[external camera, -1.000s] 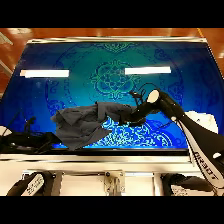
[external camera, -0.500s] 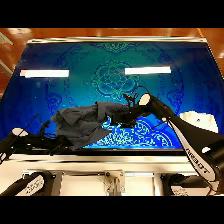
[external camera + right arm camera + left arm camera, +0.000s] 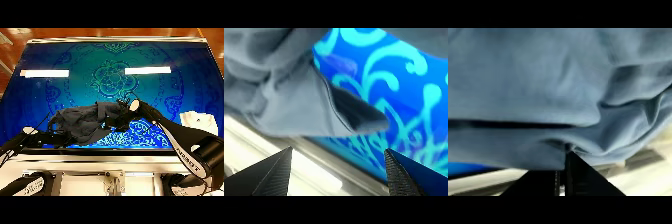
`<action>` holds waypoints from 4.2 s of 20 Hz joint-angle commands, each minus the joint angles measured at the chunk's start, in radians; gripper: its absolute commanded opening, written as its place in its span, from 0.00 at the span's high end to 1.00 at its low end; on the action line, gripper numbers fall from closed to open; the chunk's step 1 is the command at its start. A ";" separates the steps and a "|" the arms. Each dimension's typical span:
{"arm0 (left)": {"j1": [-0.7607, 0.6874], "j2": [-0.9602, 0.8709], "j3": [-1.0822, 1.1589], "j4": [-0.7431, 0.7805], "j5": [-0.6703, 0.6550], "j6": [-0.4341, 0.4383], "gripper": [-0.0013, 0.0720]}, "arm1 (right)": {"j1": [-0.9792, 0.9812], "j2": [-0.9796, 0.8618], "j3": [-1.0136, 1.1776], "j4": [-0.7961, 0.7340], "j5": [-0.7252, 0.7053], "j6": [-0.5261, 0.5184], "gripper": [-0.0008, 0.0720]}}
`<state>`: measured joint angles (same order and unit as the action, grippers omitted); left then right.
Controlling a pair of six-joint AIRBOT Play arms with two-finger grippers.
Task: Fold the shirts.
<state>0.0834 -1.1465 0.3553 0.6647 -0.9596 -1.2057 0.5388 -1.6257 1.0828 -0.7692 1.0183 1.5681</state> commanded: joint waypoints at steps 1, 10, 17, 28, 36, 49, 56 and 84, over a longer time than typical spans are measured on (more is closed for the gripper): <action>-0.009 0.026 0.002 -0.019 -0.015 0.054 0.93 | 0.037 -0.011 0.000 0.038 -0.063 0.043 0.06; -0.008 0.249 0.002 -0.097 -0.070 0.042 0.93 | 0.043 -0.034 0.000 0.034 -0.082 0.195 0.19; -0.009 0.325 0.002 -0.173 -0.073 0.043 0.93 | 0.043 -0.048 0.000 0.035 -0.088 0.306 0.45; -0.007 0.403 0.132 -0.171 -0.073 0.099 0.93 | 0.034 0.094 0.010 0.097 -0.114 0.049 0.92; -0.007 0.469 1.030 -0.172 -0.008 0.077 0.93 | -0.124 0.560 0.488 0.058 -0.216 -0.003 0.92; -0.007 0.471 1.382 0.049 -0.080 -0.127 0.93 | -0.134 0.652 0.886 -0.135 -0.161 0.006 0.92; -0.007 0.469 1.295 0.441 -0.372 -0.232 0.93 | -0.134 0.594 0.885 -0.478 0.070 0.145 0.92; 0.383 0.151 0.521 0.315 -0.306 -0.201 0.02 | -0.600 0.234 0.848 -0.853 0.836 -0.026 0.23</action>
<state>0.3618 -0.9802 0.9142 0.9630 -1.1347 -1.4128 0.0864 -1.4528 1.9572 -1.6573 1.6520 1.5902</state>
